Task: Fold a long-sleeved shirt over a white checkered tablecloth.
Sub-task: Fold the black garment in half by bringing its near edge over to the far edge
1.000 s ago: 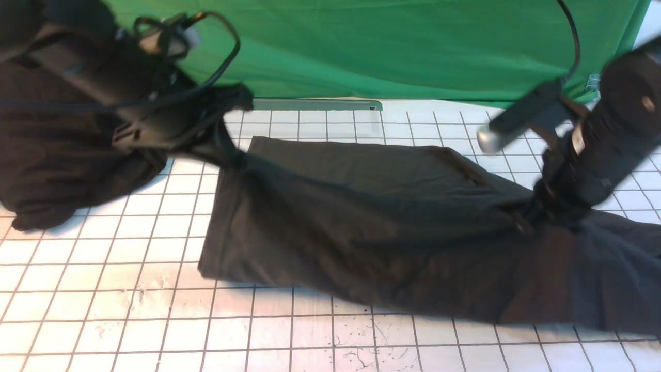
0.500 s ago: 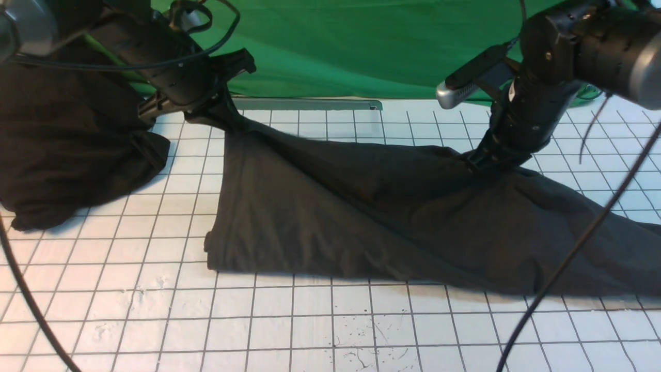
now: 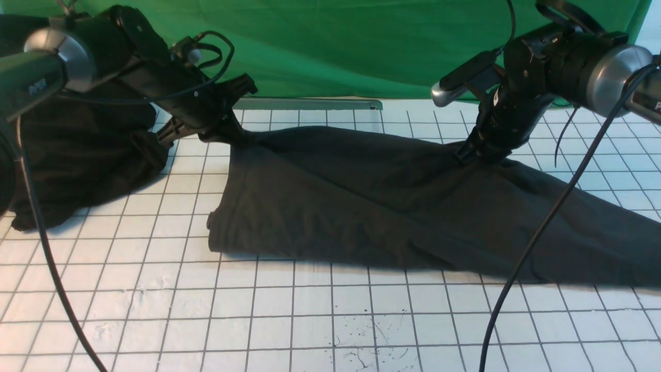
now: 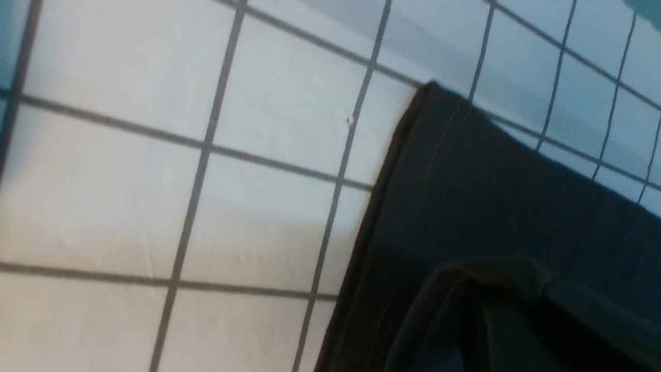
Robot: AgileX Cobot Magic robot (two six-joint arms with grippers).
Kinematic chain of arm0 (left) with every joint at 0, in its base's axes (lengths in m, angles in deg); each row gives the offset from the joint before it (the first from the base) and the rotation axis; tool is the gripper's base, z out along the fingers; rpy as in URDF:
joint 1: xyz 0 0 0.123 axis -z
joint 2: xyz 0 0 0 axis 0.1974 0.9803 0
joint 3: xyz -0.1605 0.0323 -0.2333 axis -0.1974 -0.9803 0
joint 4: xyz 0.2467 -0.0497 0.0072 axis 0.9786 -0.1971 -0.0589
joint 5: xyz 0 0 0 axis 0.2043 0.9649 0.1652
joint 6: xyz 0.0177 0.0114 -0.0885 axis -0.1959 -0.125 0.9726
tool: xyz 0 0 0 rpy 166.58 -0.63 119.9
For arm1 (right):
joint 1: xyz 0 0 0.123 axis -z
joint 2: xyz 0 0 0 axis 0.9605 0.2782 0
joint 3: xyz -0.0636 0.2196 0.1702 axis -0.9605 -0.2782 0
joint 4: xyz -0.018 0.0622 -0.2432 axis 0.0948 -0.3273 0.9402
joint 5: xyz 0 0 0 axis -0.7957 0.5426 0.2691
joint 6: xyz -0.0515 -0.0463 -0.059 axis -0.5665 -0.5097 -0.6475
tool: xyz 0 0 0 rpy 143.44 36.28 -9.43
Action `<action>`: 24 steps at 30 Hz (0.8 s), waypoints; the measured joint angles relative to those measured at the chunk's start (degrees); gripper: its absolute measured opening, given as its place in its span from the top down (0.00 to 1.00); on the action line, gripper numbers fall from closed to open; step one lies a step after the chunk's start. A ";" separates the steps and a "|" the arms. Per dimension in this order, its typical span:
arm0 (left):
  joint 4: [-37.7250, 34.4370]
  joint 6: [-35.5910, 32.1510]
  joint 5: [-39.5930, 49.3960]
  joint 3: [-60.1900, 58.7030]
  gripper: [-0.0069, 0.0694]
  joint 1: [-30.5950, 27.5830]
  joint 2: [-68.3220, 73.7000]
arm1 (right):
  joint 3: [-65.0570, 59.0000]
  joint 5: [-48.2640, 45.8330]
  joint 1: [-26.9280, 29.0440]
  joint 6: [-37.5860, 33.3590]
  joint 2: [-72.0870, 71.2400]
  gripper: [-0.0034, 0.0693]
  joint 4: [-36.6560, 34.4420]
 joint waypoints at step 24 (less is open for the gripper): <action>-0.45 -1.33 -4.89 0.25 0.57 -0.79 2.59 | 0.27 9.78 1.32 4.22 3.75 0.39 3.72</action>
